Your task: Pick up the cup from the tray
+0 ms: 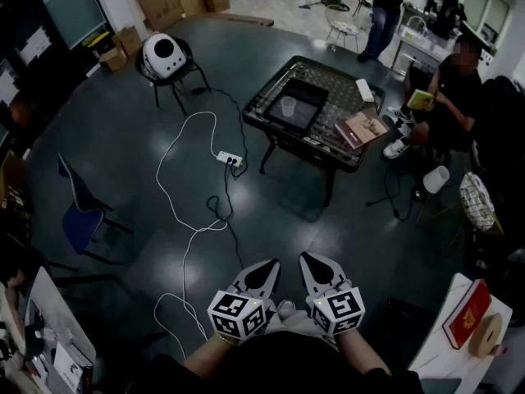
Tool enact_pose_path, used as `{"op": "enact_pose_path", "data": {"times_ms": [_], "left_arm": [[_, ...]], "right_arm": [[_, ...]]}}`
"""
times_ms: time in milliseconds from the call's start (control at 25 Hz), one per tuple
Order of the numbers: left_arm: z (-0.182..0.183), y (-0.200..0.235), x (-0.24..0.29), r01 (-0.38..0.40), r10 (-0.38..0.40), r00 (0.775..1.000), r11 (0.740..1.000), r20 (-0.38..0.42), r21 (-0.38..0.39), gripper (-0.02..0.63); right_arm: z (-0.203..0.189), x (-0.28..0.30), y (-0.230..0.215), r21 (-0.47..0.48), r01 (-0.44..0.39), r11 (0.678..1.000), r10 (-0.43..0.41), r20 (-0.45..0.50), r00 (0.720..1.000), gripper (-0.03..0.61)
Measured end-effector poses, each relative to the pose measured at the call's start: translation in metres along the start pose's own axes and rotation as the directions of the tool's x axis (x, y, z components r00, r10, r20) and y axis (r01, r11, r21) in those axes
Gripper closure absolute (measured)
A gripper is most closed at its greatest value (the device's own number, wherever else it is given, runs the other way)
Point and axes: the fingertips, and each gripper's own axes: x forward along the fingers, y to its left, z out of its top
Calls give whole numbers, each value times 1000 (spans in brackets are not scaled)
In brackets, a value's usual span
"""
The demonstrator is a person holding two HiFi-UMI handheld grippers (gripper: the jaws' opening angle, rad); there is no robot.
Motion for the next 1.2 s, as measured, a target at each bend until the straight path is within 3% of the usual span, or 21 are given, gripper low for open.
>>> {"op": "enact_pose_path", "data": {"times_ms": [160, 280, 520, 960, 1200], "left_arm": [[9, 4, -10, -55, 52, 997, 997, 50, 48, 603], [12, 1, -13, -42, 40, 997, 999, 73, 33, 603], [7, -8, -13, -47, 43, 998, 996, 48, 78, 603], [9, -26, -3, 1, -4, 999, 997, 44, 75, 603], [4, -17, 0, -26, 25, 999, 997, 20, 67, 603]], "right_arm": [[2, -12, 11, -29, 4, 1000, -4, 13, 1000, 568], [-1, -17, 19, -46, 1, 999, 0, 12, 1000, 568], [-3, -21, 24, -64, -10, 998, 11, 7, 1000, 568], [-4, -30, 19, -25, -45, 999, 45, 16, 999, 568], [-7, -28, 16, -18, -41, 999, 41, -2, 999, 568]]}}
